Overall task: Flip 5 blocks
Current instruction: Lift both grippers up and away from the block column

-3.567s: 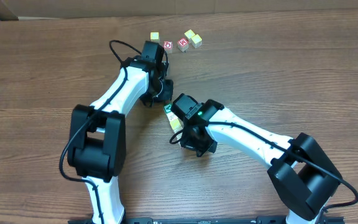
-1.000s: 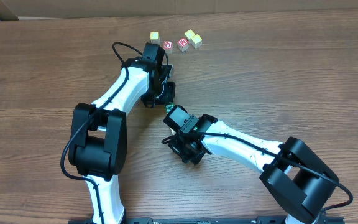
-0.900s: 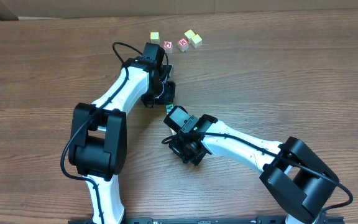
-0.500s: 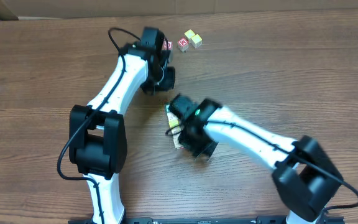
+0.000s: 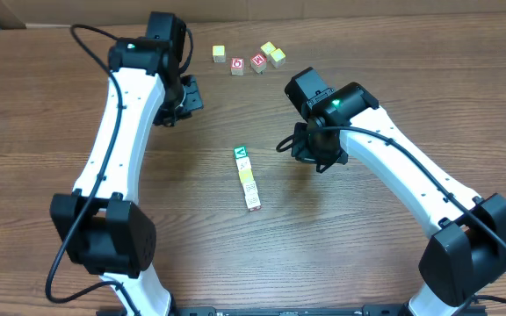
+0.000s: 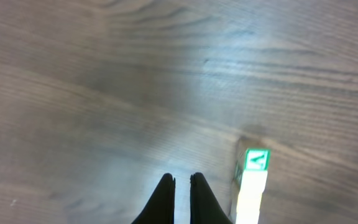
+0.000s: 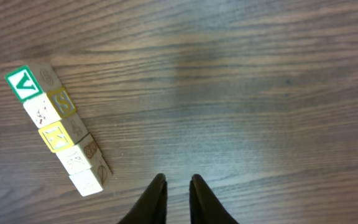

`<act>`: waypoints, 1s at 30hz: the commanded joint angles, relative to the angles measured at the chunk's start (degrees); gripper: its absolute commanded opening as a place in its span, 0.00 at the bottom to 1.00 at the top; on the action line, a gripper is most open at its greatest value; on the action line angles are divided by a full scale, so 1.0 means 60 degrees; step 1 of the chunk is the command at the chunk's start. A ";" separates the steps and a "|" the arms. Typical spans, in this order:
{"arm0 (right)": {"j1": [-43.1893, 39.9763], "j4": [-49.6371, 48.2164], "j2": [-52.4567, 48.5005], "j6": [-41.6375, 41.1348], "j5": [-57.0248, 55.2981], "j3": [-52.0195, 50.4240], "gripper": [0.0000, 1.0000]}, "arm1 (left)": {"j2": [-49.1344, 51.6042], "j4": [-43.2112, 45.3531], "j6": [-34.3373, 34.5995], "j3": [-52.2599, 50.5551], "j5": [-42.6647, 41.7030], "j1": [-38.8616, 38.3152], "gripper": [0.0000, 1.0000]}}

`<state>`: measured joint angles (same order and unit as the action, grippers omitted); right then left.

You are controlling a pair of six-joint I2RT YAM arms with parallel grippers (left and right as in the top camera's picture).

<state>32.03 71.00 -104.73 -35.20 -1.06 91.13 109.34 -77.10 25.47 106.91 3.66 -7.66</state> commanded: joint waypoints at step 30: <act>-0.1315 -0.1038 0.0113 0.2626 -0.1038 0.0073 1.00 | -0.2273 -0.1891 0.0616 0.0138 0.0958 0.0102 1.00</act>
<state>24.05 65.14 -104.73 -19.86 -6.63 91.13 95.53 -88.53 28.77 107.31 8.45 -7.38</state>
